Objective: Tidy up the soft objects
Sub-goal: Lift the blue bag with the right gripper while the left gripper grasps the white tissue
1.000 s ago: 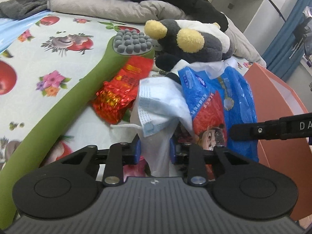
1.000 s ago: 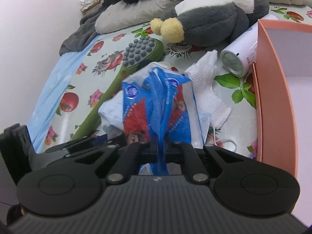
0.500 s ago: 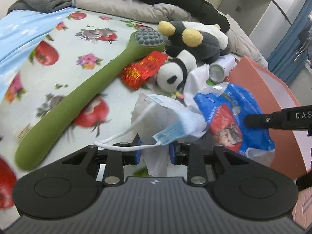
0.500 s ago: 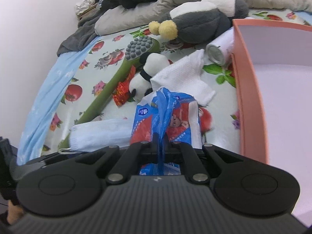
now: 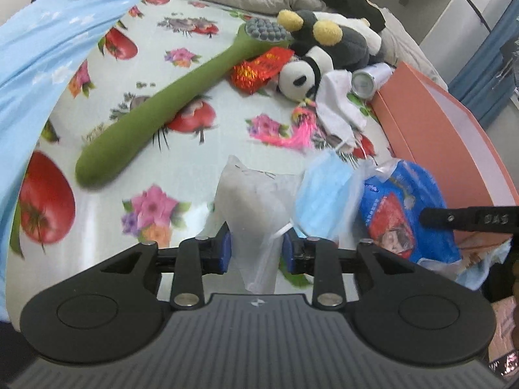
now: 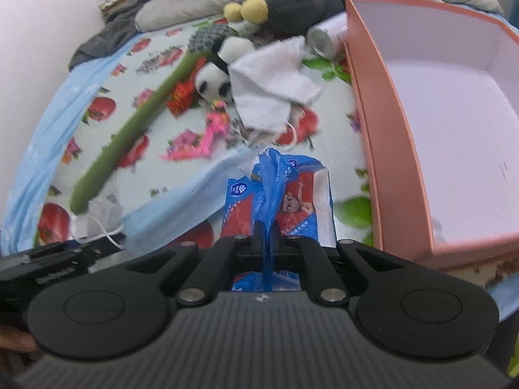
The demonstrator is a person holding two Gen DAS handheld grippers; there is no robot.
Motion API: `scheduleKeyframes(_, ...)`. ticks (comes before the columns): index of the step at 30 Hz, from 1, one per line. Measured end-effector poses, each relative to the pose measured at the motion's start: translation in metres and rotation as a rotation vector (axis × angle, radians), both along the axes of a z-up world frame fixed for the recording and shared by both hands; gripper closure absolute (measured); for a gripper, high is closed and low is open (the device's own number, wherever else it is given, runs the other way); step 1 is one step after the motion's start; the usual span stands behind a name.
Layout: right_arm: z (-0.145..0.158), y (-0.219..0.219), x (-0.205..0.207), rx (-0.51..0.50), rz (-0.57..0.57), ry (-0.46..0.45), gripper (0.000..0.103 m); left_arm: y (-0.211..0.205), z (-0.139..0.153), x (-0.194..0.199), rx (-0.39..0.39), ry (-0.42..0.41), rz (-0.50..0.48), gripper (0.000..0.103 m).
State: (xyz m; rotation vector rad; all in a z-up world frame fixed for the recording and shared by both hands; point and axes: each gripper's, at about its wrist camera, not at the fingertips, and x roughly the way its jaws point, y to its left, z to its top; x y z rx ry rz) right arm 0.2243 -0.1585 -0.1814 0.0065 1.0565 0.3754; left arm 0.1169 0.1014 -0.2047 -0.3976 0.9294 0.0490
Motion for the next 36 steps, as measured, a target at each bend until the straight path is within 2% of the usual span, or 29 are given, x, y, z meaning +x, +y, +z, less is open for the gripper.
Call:
scheduleKeyframes(1,-0.003,-0.001,-0.002,0.000,-0.007,0.012,0.096,0.000,-0.001,-0.003,-0.006,0.004,-0.006,0.054)
scheduleKeyframes(3,-0.008,-0.006,-0.005,0.037,-0.026,0.035,0.095,0.001,0.000,-0.008,-0.018,0.005,-0.006,0.037)
scheduleKeyframes(5,-0.011,-0.008,-0.008,0.065,-0.043,0.044,0.094,0.004,0.000,-0.015,-0.039,0.011,0.000,0.027)
scheduleKeyframes(9,-0.012,-0.005,-0.015,0.068,-0.045,0.023,0.091,0.015,0.000,-0.029,-0.081,0.006,0.026,0.026)
scheduleKeyframes(11,-0.012,-0.005,-0.018,0.075,-0.040,-0.005,0.070,0.022,0.000,-0.032,-0.103,0.007,0.048,0.026)
scheduleKeyframes(12,-0.013,-0.005,-0.019,0.093,-0.048,-0.020,0.050,0.025,0.001,-0.033,-0.111,0.007,0.057,0.026)
scheduleKeyframes(13,-0.013,-0.006,-0.020,0.114,-0.059,-0.039,0.040,0.027,0.002,-0.034,-0.117,0.005,0.063,0.026)
scheduleKeyframes(17,-0.017,-0.007,-0.021,0.125,-0.091,-0.086,0.042,0.029,0.005,-0.032,-0.106,0.002,0.076,0.026)
scheduleKeyframes(21,-0.033,-0.006,-0.017,0.104,-0.122,-0.060,0.044,0.027,0.000,-0.028,-0.119,0.037,0.102,0.026)
scheduleKeyframes(23,-0.037,-0.005,-0.017,0.085,-0.120,-0.050,0.064,0.024,-0.004,-0.026,-0.134,0.054,0.121,0.026)
scheduleKeyframes(24,-0.039,-0.006,-0.017,0.079,-0.120,-0.040,0.085,0.023,-0.005,-0.025,-0.140,0.060,0.130,0.026)
scheduleKeyframes(25,-0.039,-0.008,-0.017,0.077,-0.122,-0.030,0.091,0.022,-0.007,-0.024,-0.147,0.067,0.142,0.026)
scheduleKeyframes(27,-0.036,-0.011,-0.019,0.083,-0.117,-0.038,0.096,0.019,-0.008,-0.022,-0.152,0.072,0.167,0.026)
scheduleKeyframes(31,-0.027,-0.013,-0.025,0.060,-0.106,-0.078,0.097,0.014,-0.009,-0.016,-0.145,0.070,0.217,0.026)
scheduleKeyframes(36,-0.022,-0.017,-0.030,0.048,-0.089,-0.100,0.097,0.003,-0.011,-0.005,-0.084,0.070,0.254,0.026)
